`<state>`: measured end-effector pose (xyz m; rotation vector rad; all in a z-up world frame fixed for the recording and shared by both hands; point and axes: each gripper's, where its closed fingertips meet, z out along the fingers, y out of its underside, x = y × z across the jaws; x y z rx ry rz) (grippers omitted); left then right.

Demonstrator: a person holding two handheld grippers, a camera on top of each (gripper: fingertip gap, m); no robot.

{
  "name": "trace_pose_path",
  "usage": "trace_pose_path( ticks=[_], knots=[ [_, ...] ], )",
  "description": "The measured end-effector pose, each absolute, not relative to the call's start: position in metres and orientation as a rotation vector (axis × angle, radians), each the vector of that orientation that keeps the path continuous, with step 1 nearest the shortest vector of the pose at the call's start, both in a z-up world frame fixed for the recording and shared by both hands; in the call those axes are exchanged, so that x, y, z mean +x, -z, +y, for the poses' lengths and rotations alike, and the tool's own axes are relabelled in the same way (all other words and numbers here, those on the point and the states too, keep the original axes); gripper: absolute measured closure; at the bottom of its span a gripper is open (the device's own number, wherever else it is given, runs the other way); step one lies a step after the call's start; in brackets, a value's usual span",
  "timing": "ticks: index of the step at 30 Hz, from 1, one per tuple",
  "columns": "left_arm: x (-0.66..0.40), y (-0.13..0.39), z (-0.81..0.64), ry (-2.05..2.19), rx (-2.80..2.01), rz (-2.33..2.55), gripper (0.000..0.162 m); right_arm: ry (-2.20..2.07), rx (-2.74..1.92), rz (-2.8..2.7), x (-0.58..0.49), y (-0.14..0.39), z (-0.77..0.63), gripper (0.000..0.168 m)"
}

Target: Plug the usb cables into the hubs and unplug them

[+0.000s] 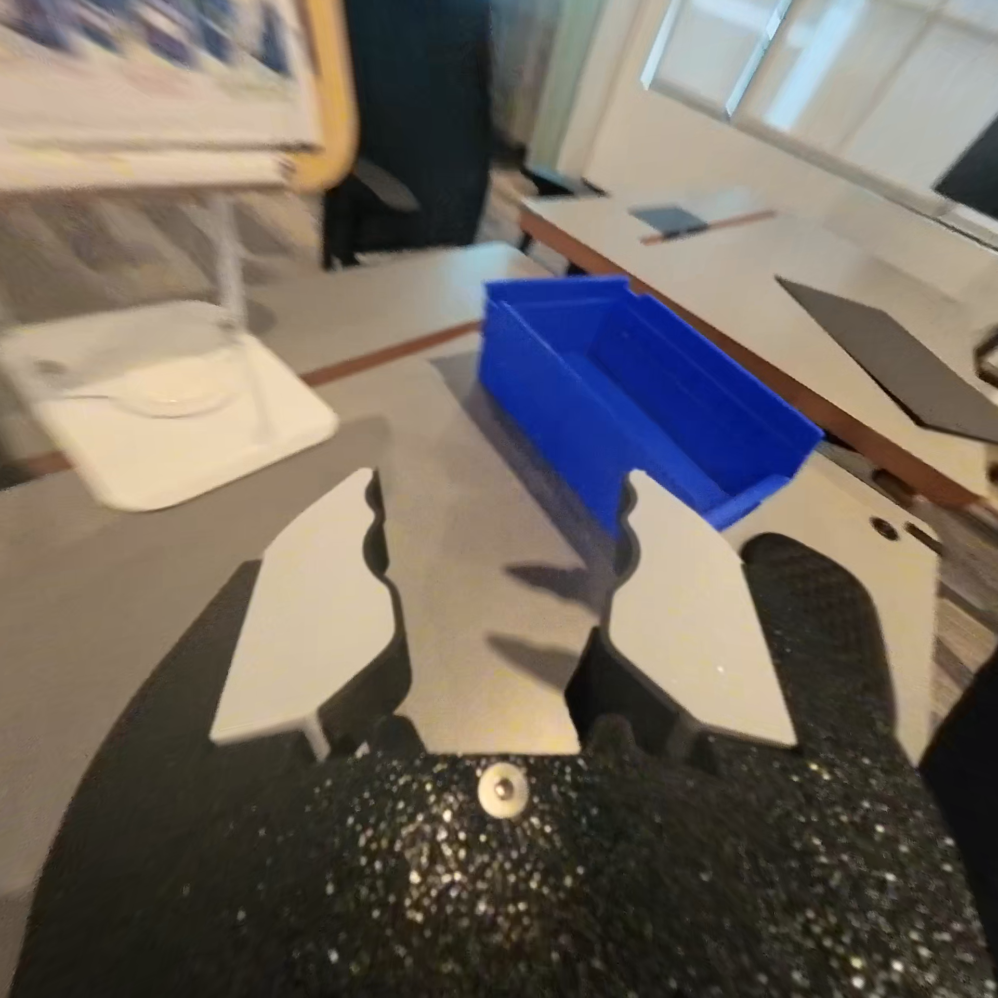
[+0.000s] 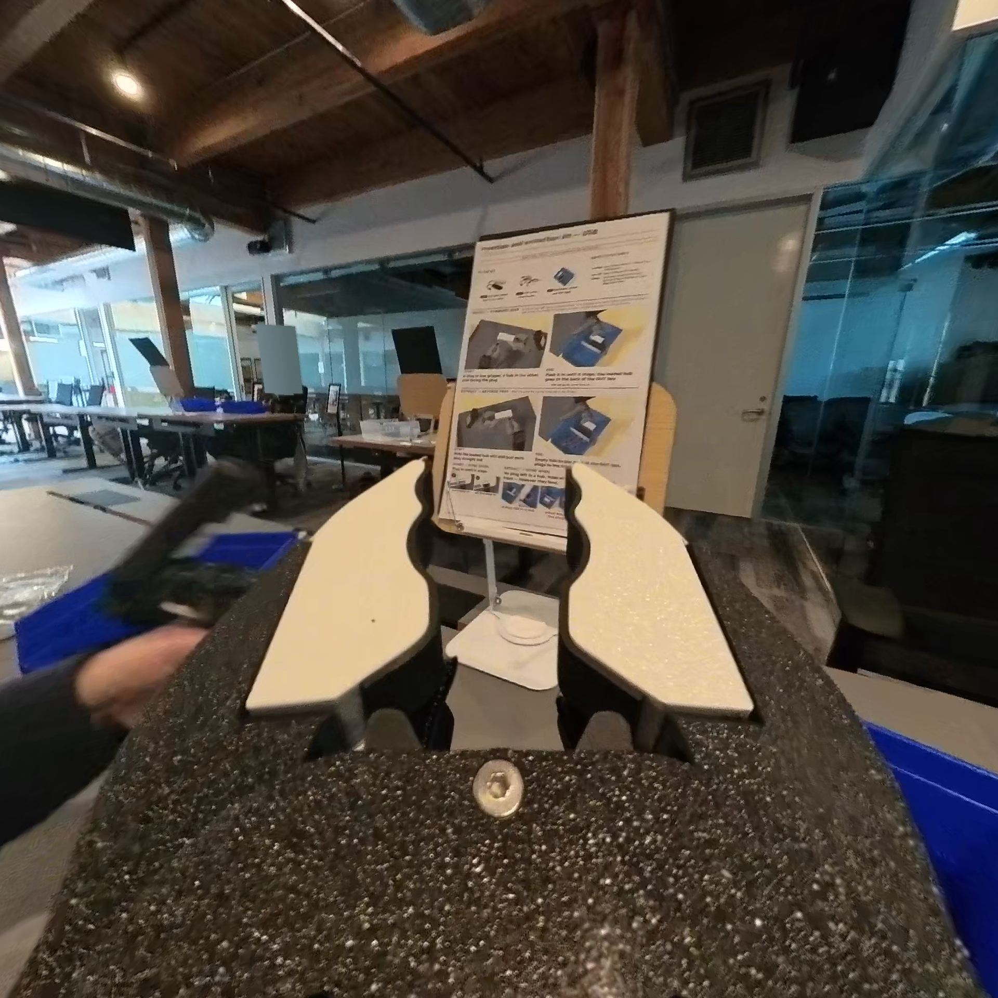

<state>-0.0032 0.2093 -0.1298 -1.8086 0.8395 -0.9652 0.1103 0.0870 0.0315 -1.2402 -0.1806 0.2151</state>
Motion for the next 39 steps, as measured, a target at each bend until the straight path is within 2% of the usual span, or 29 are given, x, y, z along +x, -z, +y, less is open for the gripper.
trace_pose_path(
  ticks=[2,4,6,8,13,15,22,24,25,28,32,36,39],
  knots=[
    [-0.065,0.12,0.216,0.871,-1.752,0.727,0.077,-0.195,-1.259,-0.21,0.099,-0.03,0.094,0.123],
    [-0.135,0.117,0.227,0.72,-1.719,0.619,0.088,-0.166,-1.283,-0.243,0.09,-0.028,0.099,0.124],
    [-0.213,0.116,0.243,0.526,-1.724,0.431,0.105,-0.126,-1.297,-0.258,0.085,-0.028,0.104,0.125],
    [-0.287,0.116,0.254,0.383,-1.729,0.26,0.113,-0.099,-1.301,-0.261,0.083,-0.027,0.108,0.128],
    [-0.433,0.134,0.266,-0.075,-1.858,0.044,0.105,-0.106,-1.339,-0.242,0.082,-0.02,0.119,0.129],
    [-0.468,0.155,0.267,-0.222,-1.995,0.032,0.095,-0.097,-1.354,-0.235,0.084,-0.016,0.122,0.129],
    [-0.494,0.235,0.264,-0.278,-2.427,0.178,0.107,-0.077,-1.398,-0.202,0.097,-0.006,0.13,0.129],
    [-0.49,0.246,0.261,-0.242,-2.48,0.24,0.118,-0.071,-1.41,-0.188,0.102,-0.004,0.131,0.129],
    [-0.489,0.247,0.261,-0.233,-2.487,0.27,0.125,-0.069,-1.416,-0.18,0.104,-0.002,0.131,0.129],
    [-0.496,0.249,0.259,-0.258,-2.505,0.339,0.129,-0.068,-1.427,-0.155,0.112,0.001,0.131,0.129],
    [-0.497,0.248,0.255,-0.08,-2.528,0.469,0.137,-0.07,-1.426,-0.132,0.119,0.002,0.129,0.129],
    [-0.524,0.249,0.254,-0.028,-2.563,0.497,0.151,-0.07,-1.424,-0.137,0.119,0.001,0.128,0.129],
    [-0.533,0.249,0.256,0.062,-2.543,0.598,0.152,-0.065,-1.429,-0.151,0.115,0.002,0.129,0.129]
  ],
)
